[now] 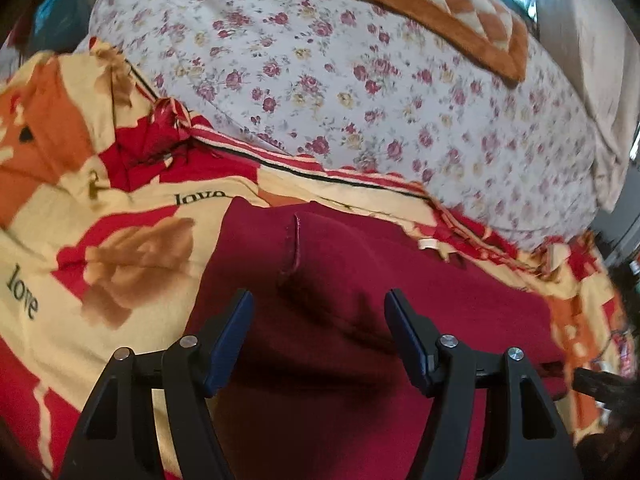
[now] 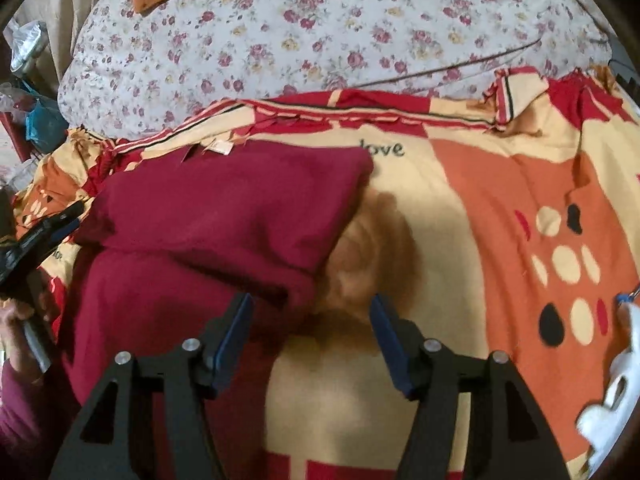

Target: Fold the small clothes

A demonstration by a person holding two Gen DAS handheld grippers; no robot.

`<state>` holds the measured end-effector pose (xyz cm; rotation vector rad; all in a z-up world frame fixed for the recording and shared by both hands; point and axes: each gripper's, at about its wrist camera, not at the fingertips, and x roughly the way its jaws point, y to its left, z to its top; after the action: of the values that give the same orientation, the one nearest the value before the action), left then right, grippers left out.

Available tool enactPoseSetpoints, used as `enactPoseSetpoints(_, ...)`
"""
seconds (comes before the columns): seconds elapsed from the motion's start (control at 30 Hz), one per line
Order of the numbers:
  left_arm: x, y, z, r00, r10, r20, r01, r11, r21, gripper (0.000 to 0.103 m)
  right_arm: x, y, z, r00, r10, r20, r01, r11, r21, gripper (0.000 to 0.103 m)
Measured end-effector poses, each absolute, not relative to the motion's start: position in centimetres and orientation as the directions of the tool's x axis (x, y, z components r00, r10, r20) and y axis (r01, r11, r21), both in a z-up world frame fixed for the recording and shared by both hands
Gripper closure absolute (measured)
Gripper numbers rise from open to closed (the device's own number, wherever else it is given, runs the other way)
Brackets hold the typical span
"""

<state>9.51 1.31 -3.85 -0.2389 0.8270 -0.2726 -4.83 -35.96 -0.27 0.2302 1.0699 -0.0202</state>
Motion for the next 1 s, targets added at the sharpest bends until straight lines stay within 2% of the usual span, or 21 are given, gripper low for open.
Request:
enactPoseSetpoints(0.07, 10.4, 1.2, -4.1, 0.634, -0.332, -0.699, 0.132, 0.937, -0.324, 0.07, -5.2, -35.6, -0.3, 0.486, 0.105, -0.868, 0.12, 0.975, 0.185, 0.039)
enactPoseSetpoints(0.1, 10.7, 1.2, -4.3, 0.629, -0.34, -0.7, 0.13, 0.933, -0.336, 0.08, -5.3, -35.4, -0.3, 0.488, 0.107, -0.866, 0.115, 0.976, 0.185, 0.039)
enactPoseSetpoints(0.17, 11.4, 1.1, -4.6, 0.618, -0.342, -0.708, 0.123, 0.931, -0.342, 0.087, -5.4, -34.9, -0.1, 0.494, 0.113, -0.862, 0.098, 0.978, 0.185, 0.039)
enactPoseSetpoints(0.2, 11.5, 0.9, -4.8, 0.615, -0.338, -0.713, 0.132, 0.935, -0.33, 0.098, -5.5, -34.8, 0.0, 0.495, 0.117, -0.861, 0.094, 0.978, 0.187, 0.039)
enactPoseSetpoints(0.23, 11.5, 0.8, -4.9, 0.61, -0.332, -0.719, 0.139, 0.939, -0.315, 0.103, -5.5, -34.7, 0.0, 0.497, 0.121, -0.859, 0.093, 0.977, 0.192, 0.039)
enactPoseSetpoints(0.3, 11.1, 1.2, -4.7, 0.606, -0.34, -0.719, 0.134, 0.935, -0.329, 0.103, -5.4, -34.5, 0.2, 0.504, 0.126, -0.855, 0.095, 0.975, 0.199, 0.039)
enactPoseSetpoints(0.37, 10.0, 2.3, -3.5, 0.624, -0.388, -0.679, 0.141, 0.91, -0.39, 0.103, -5.3, -34.5, 0.5, 0.518, 0.117, -0.847, 0.101, 0.975, 0.197, 0.039)
enactPoseSetpoints(0.43, 9.1, 2.7, -2.6, 0.647, -0.38, -0.661, 0.151, 0.914, -0.378, 0.103, -5.2, -34.5, 1.0, 0.536, 0.122, -0.835, 0.102, 0.973, 0.208, 0.039)
enactPoseSetpoints(0.53, 8.9, 3.1, -3.1, 0.643, -0.346, -0.683, 0.129, 0.928, -0.349, 0.103, -4.2, -33.8, 1.3, 0.552, 0.109, -0.827, 0.095, 0.977, 0.192, 0.039)
enactPoseSetpoints(0.7, 9.5, 4.3, -4.3, 0.616, -0.354, -0.703, 0.084, 0.918, -0.388, 0.103, -3.1, -32.9, 1.0, 0.554, 0.108, -0.826, 0.091, 0.978, 0.189, 0.039)
enactPoseSetpoints(0.87, 9.9, 4.2, -5.7, 0.6, -0.344, -0.723, 0.056, 0.919, -0.391, 0.103, -1.0, -32.3, -2.2, 0.487, -0.023, -0.873, 0.115, 0.993, 0.038, 0.039)
enactPoseSetpoints(0.93, 9.9, 4.2, -6.0, 0.592, -0.332, -0.734, 0.052, 0.925, -0.377, 0.103, -0.6, -32.4, -3.8, 0.418, -0.036, -0.908, 0.119, 0.993, 0.016, 0.039)
enactPoseSetpoints(1.0, 9.5, 4.1, -5.7, 0.596, -0.323, -0.735, 0.058, 0.93, -0.362, 0.102, -1.4, -32.3, -3.6, 0.432, -0.042, -0.901, 0.114, 0.993, 0.008, 0.039)
